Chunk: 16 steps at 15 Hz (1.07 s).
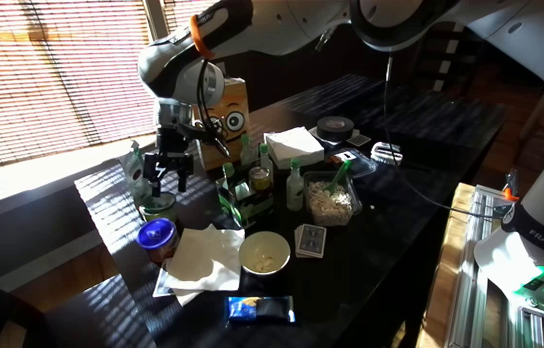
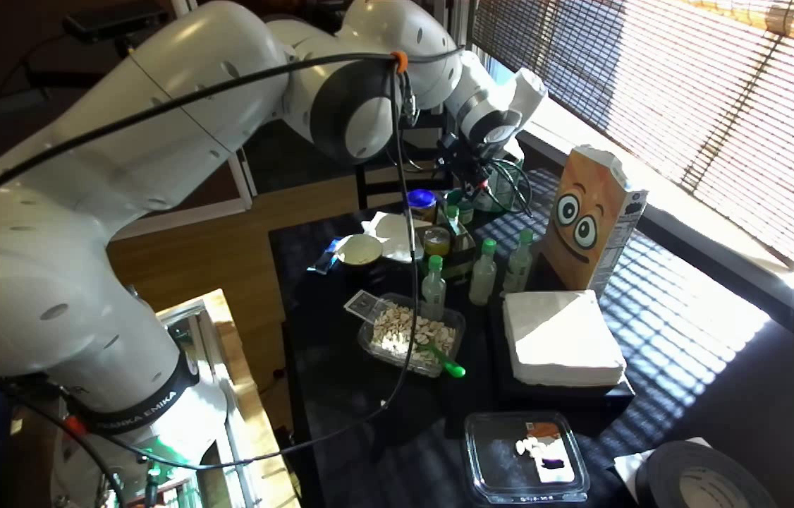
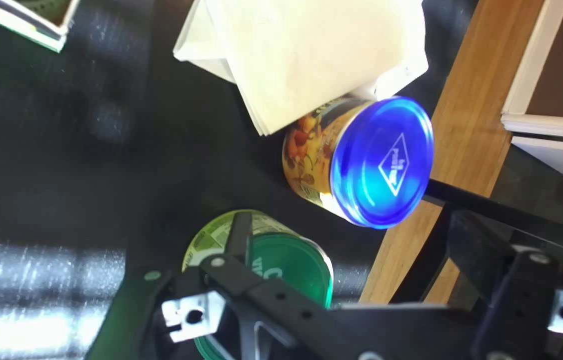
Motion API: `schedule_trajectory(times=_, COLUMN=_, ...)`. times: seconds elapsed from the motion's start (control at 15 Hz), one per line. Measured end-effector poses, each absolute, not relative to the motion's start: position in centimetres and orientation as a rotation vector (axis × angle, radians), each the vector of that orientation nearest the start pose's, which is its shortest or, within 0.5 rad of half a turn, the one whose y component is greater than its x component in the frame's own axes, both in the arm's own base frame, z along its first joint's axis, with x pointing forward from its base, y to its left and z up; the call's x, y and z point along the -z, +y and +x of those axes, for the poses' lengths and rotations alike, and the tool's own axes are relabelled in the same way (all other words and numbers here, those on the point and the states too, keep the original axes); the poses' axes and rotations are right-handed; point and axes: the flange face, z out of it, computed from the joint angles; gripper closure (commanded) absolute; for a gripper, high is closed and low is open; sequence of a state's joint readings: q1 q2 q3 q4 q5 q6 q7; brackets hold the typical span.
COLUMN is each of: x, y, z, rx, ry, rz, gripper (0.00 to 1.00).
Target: Put the leftmost glass bottle close to the paper bag, and then place the dark green lid on the table
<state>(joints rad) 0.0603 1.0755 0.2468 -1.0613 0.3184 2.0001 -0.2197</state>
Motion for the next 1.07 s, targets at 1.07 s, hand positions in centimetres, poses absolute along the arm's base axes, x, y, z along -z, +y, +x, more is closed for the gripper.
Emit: schedule_trajectory(times=1.07, x=-13.7, y=17.5, z=77.1, rx=-0.080, ry=-0.131, rz=-2.724, gripper=0.03)
